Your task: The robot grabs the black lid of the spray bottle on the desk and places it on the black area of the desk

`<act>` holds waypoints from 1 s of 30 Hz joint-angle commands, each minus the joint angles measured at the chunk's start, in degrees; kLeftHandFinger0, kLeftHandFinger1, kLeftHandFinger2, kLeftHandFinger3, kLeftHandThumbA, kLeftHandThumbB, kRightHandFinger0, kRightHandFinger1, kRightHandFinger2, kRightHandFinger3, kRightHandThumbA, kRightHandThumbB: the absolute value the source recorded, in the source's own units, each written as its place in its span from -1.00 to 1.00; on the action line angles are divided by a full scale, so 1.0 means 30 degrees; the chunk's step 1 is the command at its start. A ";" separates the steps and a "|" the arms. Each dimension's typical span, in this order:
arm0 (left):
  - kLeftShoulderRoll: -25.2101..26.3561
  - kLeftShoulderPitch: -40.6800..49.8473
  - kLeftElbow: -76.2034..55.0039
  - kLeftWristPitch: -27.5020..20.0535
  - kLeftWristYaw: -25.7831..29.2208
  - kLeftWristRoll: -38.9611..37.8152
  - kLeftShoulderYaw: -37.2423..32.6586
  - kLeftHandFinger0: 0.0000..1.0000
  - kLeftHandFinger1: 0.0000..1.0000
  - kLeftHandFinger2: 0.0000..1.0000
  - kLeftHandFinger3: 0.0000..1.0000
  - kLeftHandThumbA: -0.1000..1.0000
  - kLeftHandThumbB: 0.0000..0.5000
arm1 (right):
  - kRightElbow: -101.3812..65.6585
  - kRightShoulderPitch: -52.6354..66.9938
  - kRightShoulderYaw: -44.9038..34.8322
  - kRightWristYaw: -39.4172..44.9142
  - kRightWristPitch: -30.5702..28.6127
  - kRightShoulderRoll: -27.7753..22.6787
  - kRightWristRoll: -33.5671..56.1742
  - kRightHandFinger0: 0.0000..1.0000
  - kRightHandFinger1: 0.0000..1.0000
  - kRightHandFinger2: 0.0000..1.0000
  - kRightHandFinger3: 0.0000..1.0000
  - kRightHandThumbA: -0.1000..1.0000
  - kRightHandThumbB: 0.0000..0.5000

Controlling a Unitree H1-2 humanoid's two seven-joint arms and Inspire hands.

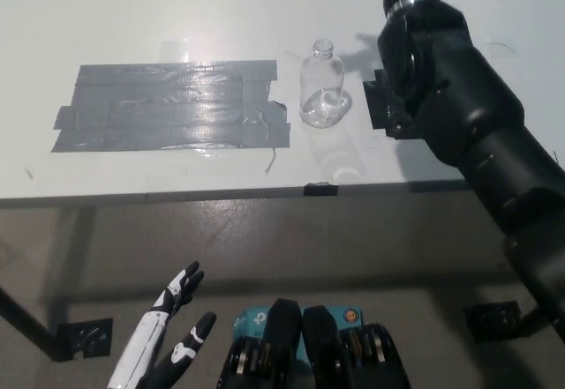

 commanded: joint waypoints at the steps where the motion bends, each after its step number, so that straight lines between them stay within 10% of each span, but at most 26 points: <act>1: 0.0173 -0.0079 -0.0432 -0.0188 -0.0147 -0.0121 0.0060 1.00 1.00 1.00 1.00 0.75 -0.96 | -0.0949 -0.1854 -0.0596 -0.0062 -0.0880 -0.0748 0.0865 -1.00 -0.42 0.15 0.11 -0.94 -0.43; 4: 0.0182 -0.0069 -0.0434 -0.0180 -0.0141 -0.0069 0.0055 1.00 1.00 1.00 1.00 0.74 -0.97 | -0.1439 -0.1811 -0.0867 0.0547 -0.0849 -0.1389 0.1122 -1.00 -0.55 0.14 -0.05 -1.00 -0.24; 5: 0.0232 -0.0074 -0.0423 -0.0230 -0.0163 -0.0138 0.0093 1.00 1.00 1.00 1.00 0.74 -0.98 | -0.1986 -0.1625 -0.1376 0.0562 -0.0579 -0.1681 0.1475 -1.00 -0.56 0.18 -0.01 -0.92 -0.57; 10: 0.0255 0.0020 -0.0456 -0.0278 -0.0151 -0.0150 0.0135 1.00 1.00 1.00 1.00 0.73 -0.97 | -0.3922 -0.0882 -0.3854 0.1323 0.1355 -0.2346 0.2971 -1.00 -0.60 0.15 0.40 -0.67 -0.84; 15: 0.0285 0.0107 -0.0505 -0.0369 -0.0085 -0.0176 0.0264 1.00 1.00 1.00 1.00 0.71 -1.00 | -0.3646 0.0052 -0.5363 0.1014 0.1047 -0.3007 0.3850 -1.00 -0.84 -0.09 -0.15 -0.82 -0.78; 21: 0.0255 0.0443 -0.0632 -0.0351 -0.0048 -0.0453 0.0553 1.00 1.00 1.00 1.00 0.71 -0.98 | -0.1547 0.1426 -0.5509 0.0443 -0.0851 -0.3316 0.4346 -1.00 -0.75 -0.03 -0.13 -0.74 -0.81; 23: 0.0223 0.0549 -0.0588 -0.0477 0.0002 -0.0504 0.0639 1.00 1.00 1.00 1.00 0.70 -0.99 | -0.0592 0.1949 -0.5350 -0.0345 -0.1767 -0.3170 0.4391 -1.00 -0.97 -0.29 -0.33 -0.82 -0.78; 26: 0.0247 0.0646 -0.0573 -0.0574 0.0042 -0.0504 0.0750 1.00 1.00 1.00 1.00 0.71 -1.00 | -0.0084 0.2580 -0.4941 -0.0374 -0.1386 -0.2784 0.4205 -1.00 -0.89 -0.13 -0.07 -0.72 -0.97; 27: 0.0258 0.0635 -0.0553 -0.0617 0.0046 -0.0535 0.0793 1.00 1.00 1.00 1.00 0.71 -1.00 | 0.0093 0.2780 -0.4852 -0.0450 -0.1355 -0.2620 0.4206 -1.00 -0.97 -0.33 -0.29 -0.84 -0.79; 30: 0.0301 0.0619 -0.0574 -0.0542 0.0043 -0.0488 0.0884 1.00 1.00 1.00 1.00 0.75 -0.98 | 0.0661 0.3447 -0.4301 -0.0651 -0.1111 -0.2077 0.3958 -1.00 -0.85 -0.18 -0.25 -0.58 -0.87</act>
